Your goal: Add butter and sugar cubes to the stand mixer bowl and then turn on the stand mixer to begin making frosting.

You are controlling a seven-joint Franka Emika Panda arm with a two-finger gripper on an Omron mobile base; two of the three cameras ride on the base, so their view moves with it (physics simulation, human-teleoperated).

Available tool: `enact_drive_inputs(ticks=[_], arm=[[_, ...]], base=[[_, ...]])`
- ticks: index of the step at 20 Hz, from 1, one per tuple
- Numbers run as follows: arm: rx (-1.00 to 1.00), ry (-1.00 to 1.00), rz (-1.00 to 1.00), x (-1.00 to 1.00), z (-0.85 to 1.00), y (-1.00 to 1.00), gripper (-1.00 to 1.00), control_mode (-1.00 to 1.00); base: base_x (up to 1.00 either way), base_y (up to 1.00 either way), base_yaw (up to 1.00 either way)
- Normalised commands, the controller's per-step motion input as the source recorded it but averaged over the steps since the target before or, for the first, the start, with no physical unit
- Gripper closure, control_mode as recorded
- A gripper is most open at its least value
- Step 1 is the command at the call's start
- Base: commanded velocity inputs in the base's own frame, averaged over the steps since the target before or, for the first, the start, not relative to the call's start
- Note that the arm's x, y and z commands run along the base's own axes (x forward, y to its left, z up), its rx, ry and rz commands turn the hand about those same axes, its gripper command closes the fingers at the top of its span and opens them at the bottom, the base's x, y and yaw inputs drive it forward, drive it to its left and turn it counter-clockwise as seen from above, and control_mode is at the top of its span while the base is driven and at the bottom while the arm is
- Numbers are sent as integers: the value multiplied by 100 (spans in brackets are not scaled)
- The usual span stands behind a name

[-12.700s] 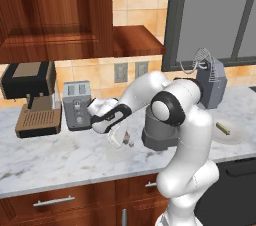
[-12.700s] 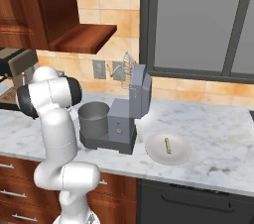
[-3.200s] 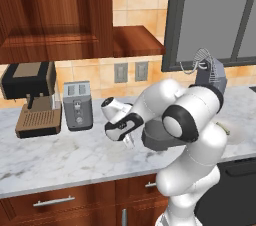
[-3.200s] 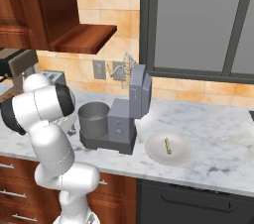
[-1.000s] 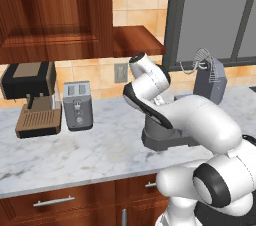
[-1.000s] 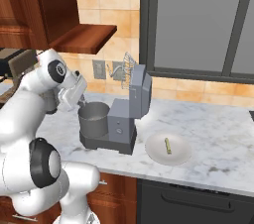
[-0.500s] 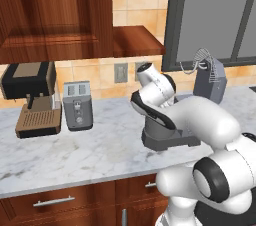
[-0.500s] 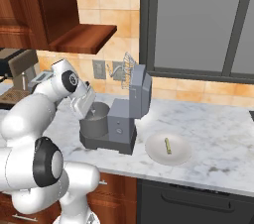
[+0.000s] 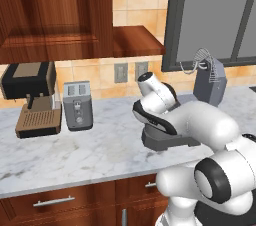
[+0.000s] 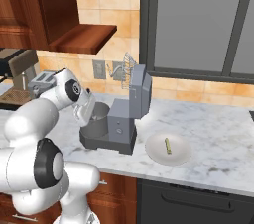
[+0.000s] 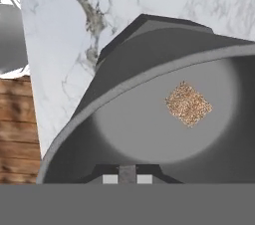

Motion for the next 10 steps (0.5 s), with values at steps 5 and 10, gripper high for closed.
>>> enact_drive_inputs(ticks=[5, 10], arm=[[2, 0, 6, 24, -18, 0, 100, -100], [0, 0, 6, 16, -17, 0, -100, -100]], base=[[0, 0, 0], [0, 0, 0]])
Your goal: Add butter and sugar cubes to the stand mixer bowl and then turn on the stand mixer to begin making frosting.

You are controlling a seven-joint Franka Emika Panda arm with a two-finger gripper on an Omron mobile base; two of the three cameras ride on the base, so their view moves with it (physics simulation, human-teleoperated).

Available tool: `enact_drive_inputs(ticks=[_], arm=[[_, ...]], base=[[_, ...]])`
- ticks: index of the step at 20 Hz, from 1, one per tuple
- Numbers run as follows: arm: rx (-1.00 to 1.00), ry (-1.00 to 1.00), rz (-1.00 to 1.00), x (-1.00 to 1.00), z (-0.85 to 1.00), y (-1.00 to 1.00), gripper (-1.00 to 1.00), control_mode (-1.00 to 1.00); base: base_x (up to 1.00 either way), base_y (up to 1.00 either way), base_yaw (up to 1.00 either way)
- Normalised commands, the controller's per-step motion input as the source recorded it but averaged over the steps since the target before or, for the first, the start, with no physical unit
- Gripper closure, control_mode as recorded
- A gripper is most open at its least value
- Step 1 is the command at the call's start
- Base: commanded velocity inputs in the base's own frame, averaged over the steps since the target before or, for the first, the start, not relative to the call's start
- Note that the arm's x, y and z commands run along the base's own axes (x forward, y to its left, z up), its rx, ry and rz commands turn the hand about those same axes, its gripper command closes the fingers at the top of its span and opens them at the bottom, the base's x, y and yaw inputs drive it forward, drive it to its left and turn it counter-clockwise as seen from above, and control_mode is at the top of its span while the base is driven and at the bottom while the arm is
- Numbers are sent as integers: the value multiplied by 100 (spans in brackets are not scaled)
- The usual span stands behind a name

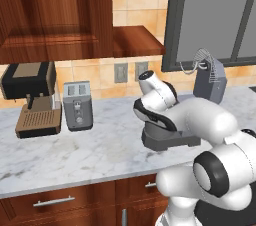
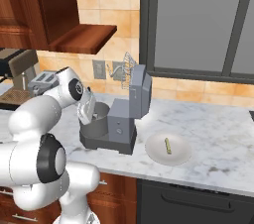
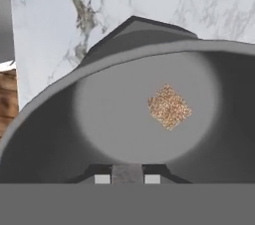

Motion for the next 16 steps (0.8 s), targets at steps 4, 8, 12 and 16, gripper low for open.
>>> enact_drive_inputs(ticks=[4, 8, 12, 16], arm=[[0, 0, 5, 1, -2, 0, -100, -100], [3, -2, 4, -3, 14, 0, -100, -100], [12, -9, 3, -19, 76, 0, -100, -100], [18, -7, 1, -53, 100, -7, -100, -100]], base=[[0, 0, 0], [0, 0, 0], [0, 0, 0], [0, 0, 0]])
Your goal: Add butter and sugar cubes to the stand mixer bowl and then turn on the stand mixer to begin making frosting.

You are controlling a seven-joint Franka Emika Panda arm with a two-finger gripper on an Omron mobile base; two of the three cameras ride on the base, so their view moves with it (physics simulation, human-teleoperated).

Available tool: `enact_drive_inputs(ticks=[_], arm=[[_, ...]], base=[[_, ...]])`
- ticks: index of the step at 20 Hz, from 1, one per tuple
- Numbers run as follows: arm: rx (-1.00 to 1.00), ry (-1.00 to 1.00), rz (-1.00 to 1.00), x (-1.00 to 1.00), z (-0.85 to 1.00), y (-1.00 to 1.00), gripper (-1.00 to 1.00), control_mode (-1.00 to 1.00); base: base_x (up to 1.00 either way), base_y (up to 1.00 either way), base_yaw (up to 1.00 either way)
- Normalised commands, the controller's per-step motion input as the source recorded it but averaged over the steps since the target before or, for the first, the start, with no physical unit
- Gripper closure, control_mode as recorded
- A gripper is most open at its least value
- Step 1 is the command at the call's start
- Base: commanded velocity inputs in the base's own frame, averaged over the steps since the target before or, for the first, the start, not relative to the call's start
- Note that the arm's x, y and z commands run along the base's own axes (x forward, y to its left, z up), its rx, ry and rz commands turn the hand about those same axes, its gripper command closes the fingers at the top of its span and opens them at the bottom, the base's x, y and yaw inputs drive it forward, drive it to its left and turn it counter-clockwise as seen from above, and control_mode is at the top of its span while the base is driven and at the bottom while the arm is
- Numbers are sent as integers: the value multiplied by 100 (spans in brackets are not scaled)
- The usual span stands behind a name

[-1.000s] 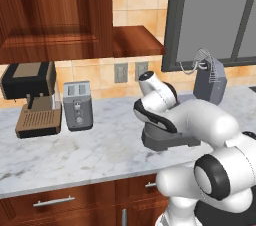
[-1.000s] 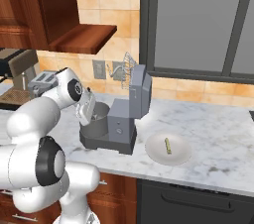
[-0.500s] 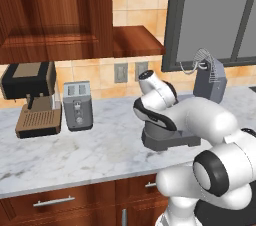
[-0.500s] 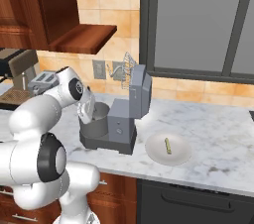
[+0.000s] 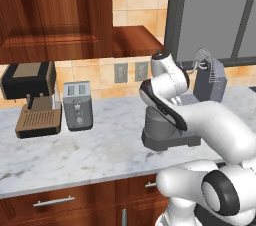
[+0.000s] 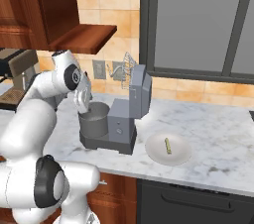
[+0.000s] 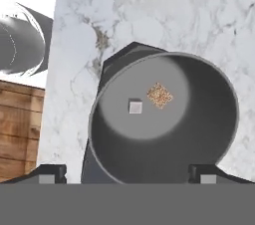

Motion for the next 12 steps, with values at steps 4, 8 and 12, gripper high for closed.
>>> enact_drive_inputs(ticks=[4, 8, 12], arm=[[16, -3, -2, -86, 92, -20, -100, -100], [16, 0, -30, -100, 50, -29, -100, -100], [11, 1, -53, -98, 10, -51, -100, -100]], base=[[0, 0, 0], [0, 0, 0], [0, 0, 0]])
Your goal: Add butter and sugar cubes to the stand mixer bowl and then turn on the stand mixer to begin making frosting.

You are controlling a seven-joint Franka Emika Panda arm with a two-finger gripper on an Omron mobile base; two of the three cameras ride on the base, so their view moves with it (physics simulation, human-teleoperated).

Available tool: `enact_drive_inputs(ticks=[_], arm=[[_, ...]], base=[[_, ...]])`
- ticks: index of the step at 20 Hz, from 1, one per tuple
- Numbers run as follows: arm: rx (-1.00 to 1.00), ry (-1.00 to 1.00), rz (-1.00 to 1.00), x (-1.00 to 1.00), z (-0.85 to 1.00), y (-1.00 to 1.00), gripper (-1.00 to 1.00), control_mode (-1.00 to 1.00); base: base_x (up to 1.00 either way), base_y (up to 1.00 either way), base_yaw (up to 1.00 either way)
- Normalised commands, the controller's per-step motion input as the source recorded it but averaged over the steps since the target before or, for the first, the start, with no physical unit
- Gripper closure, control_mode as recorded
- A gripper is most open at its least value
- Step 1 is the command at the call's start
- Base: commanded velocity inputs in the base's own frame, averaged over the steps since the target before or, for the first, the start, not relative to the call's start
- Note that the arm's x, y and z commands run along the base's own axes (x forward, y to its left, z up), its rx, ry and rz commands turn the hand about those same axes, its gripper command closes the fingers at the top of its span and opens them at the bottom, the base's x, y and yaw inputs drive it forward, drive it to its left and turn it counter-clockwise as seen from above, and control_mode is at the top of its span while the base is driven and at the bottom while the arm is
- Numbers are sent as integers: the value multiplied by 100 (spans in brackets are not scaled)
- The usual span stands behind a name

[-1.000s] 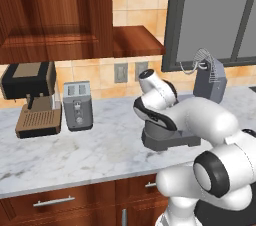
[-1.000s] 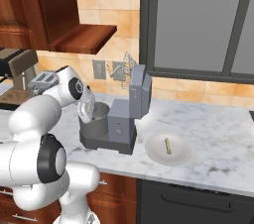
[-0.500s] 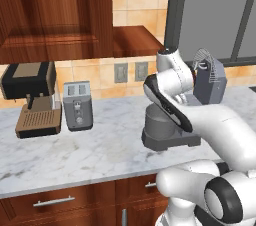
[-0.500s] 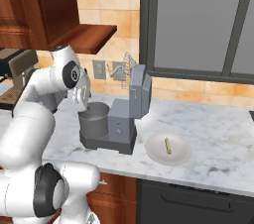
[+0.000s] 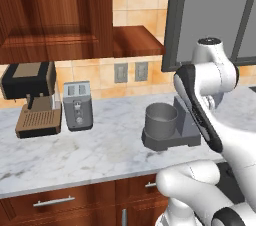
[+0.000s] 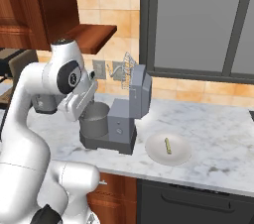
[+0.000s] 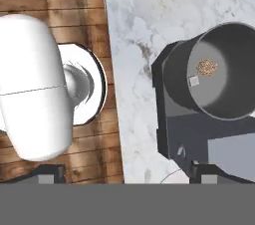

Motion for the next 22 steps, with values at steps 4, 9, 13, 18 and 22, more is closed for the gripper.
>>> enact_drive_inputs(ticks=[4, 9, 13, 18, 22], arm=[[8, 8, -58, -63, 0, -80, -100, -100], [11, 8, -47, -30, 0, -100, -100, -100], [10, 4, -43, -7, 0, -100, -100, -100], [21, 4, -33, 0, -10, -99, -100, -100], [20, -2, -22, 10, -48, -70, -100, -100]], base=[[0, 0, 0], [0, 0, 0], [0, 0, 0], [0, 0, 0], [0, 0, 0]])
